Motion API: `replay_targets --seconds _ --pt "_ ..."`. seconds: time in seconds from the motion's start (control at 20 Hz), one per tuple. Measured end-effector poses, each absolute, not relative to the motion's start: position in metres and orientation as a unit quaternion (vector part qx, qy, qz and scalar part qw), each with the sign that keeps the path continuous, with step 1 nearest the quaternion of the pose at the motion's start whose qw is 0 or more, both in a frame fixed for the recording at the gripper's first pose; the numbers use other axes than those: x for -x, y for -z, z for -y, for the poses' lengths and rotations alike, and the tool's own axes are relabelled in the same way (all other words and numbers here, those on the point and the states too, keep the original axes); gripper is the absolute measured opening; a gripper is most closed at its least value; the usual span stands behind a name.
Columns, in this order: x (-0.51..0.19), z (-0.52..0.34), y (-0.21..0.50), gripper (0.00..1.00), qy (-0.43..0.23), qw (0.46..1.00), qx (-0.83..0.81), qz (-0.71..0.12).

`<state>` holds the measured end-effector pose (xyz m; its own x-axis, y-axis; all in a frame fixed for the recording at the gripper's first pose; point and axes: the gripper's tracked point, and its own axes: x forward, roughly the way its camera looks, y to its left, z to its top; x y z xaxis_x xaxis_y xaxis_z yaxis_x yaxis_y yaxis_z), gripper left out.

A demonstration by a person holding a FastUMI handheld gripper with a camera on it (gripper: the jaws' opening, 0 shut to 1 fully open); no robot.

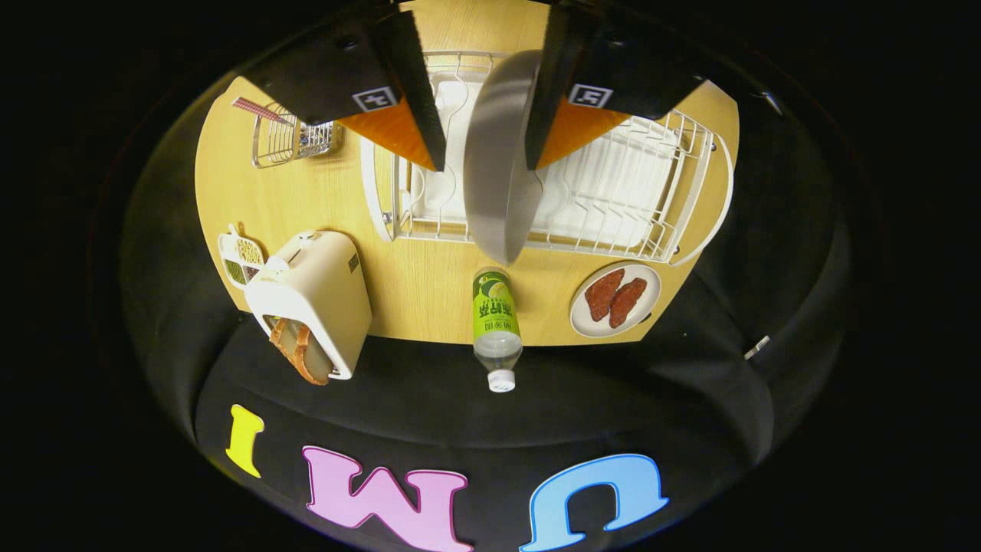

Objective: Take the plate from the dish rack, then take the spoon from the basket and place it into the plate.

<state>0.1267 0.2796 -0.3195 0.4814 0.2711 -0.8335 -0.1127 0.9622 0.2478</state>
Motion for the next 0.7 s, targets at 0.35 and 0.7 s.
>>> replay_targets --seconds 0.35,0.7 --pt "-0.128 -0.285 0.317 0.36 -0.085 0.851 -0.048 -0.516" --pt "-0.164 -0.270 0.287 0.29 -0.076 0.872 0.050 -0.481"
